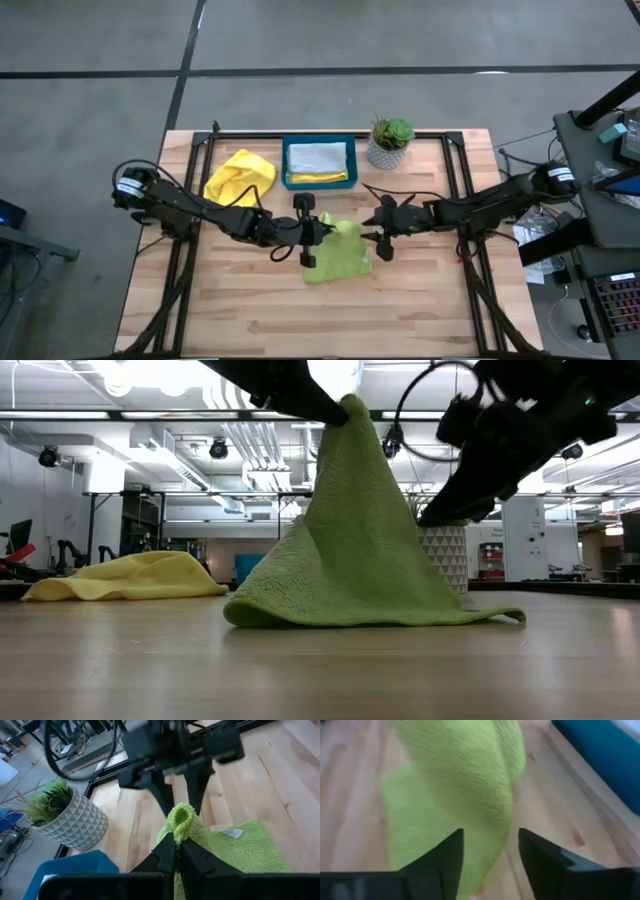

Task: Fold microfiber towels
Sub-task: Fold the green microfiber cloth

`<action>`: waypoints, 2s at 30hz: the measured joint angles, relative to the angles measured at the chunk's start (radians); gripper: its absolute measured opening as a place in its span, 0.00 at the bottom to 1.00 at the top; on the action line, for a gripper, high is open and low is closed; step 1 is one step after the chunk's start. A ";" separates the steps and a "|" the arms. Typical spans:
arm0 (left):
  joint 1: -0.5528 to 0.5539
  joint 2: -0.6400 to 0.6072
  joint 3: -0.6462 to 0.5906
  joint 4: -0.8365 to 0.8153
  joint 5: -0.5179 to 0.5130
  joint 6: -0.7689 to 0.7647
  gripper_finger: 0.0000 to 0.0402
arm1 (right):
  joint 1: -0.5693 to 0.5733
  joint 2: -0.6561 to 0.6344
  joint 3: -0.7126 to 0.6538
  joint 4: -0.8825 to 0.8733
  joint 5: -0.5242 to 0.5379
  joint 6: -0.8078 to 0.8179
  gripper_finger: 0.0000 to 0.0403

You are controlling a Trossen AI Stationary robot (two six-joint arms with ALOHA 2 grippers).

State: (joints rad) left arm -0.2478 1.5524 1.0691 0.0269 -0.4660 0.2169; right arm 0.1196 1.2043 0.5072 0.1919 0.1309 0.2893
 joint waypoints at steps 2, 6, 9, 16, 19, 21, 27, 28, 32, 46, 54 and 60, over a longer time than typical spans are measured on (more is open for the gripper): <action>0.000 0.000 0.000 0.002 0.000 0.003 0.00 | -0.020 0.045 0.007 0.008 0.001 0.000 0.48; 0.000 0.000 0.000 0.011 0.000 0.008 0.00 | -0.041 0.141 0.021 0.092 -0.014 -0.023 0.55; 0.000 0.000 -0.004 0.010 0.000 0.008 0.00 | -0.039 0.193 0.028 0.194 -0.065 -0.093 0.51; 0.000 0.000 -0.014 -0.114 0.059 -0.071 0.00 | -0.036 0.148 0.078 0.063 -0.131 -0.202 0.07; 0.000 0.000 -0.027 -0.186 0.255 -0.181 0.01 | -0.016 0.122 0.097 -0.036 -0.264 -0.177 0.04; -0.002 0.005 -0.053 -0.185 0.334 -0.257 0.03 | 0.005 0.123 0.098 -0.055 -0.304 -0.145 0.03; -0.008 0.030 -0.102 -0.129 0.459 -0.373 0.19 | 0.082 0.200 0.105 -0.056 -0.301 -0.117 0.02; -0.008 0.028 -0.111 -0.140 0.488 -0.383 0.22 | 0.091 0.217 0.114 -0.060 -0.292 -0.118 0.02; -0.004 0.030 -0.117 -0.143 0.534 -0.382 0.30 | 0.096 0.276 0.161 -0.114 -0.280 -0.138 0.02; 0.054 0.208 -0.136 0.286 0.389 -0.289 0.35 | 0.123 0.376 0.391 -0.425 -0.144 -0.275 0.02; 0.061 0.326 -0.136 0.386 0.468 -0.413 0.35 | 0.190 0.382 0.432 -0.504 -0.047 -0.254 0.02; 0.054 0.374 -0.126 0.384 0.422 -0.491 0.34 | 0.221 0.404 0.430 -0.505 0.001 -0.231 0.02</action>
State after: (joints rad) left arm -0.1942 1.9262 0.9436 0.4110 -0.0438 -0.2738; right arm 0.3408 1.6087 0.9371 -0.3132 0.1320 0.0588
